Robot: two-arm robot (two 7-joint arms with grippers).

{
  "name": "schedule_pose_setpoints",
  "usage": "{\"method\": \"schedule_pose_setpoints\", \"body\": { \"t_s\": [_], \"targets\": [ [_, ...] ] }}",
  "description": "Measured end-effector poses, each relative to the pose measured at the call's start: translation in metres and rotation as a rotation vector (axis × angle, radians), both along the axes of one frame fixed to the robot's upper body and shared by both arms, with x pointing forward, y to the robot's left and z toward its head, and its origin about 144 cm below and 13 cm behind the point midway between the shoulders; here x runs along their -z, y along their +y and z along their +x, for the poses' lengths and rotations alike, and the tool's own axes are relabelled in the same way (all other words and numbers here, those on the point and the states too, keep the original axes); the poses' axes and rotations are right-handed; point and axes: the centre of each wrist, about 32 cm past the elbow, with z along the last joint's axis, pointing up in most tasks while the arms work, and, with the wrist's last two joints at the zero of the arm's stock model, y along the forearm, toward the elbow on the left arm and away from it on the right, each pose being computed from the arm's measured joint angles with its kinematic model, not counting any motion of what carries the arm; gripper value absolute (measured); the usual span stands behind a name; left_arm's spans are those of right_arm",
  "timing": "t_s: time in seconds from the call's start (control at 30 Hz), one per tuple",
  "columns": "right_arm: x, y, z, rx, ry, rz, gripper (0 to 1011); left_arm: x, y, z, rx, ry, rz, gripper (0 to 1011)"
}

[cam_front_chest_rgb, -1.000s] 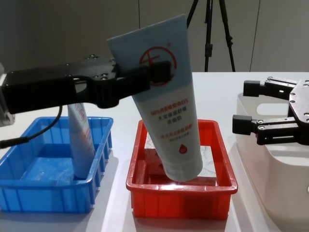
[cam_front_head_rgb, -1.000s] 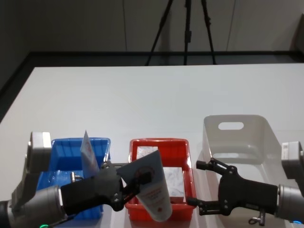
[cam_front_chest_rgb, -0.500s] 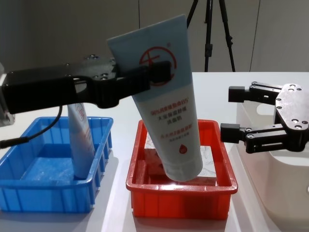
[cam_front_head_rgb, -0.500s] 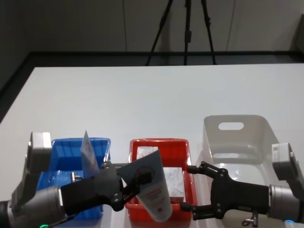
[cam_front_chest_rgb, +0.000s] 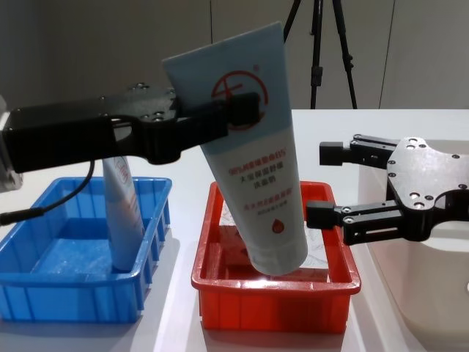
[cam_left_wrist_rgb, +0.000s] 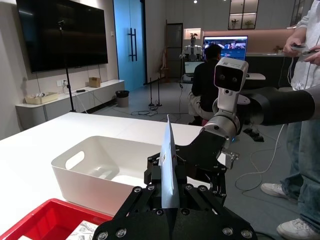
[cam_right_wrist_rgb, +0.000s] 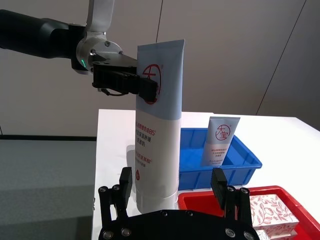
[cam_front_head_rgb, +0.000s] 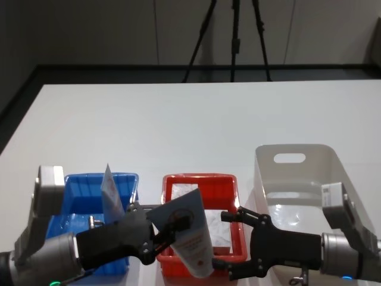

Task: Bimanual collaborative sorting of washing and personal care products

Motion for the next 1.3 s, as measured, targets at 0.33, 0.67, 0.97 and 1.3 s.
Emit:
{"method": "schedule_pose_setpoints", "body": {
  "t_s": [0.33,0.67,0.97,1.3],
  "targets": [
    [0.002,0.012,0.005,-0.015,-0.014,0.000,1001,0.000,0.000,0.000,0.000,0.000,0.000,164],
    [0.004,0.023,0.010,-0.030,-0.017,-0.007,1000,0.000,0.000,0.000,0.000,0.000,0.000,164],
    [0.006,0.030,0.017,-0.040,-0.017,-0.016,1001,0.000,0.000,0.000,0.000,0.000,0.000,164],
    [0.007,0.038,0.022,-0.057,-0.015,-0.015,1001,0.000,0.000,0.000,0.000,0.000,0.000,164]
  ]
}}
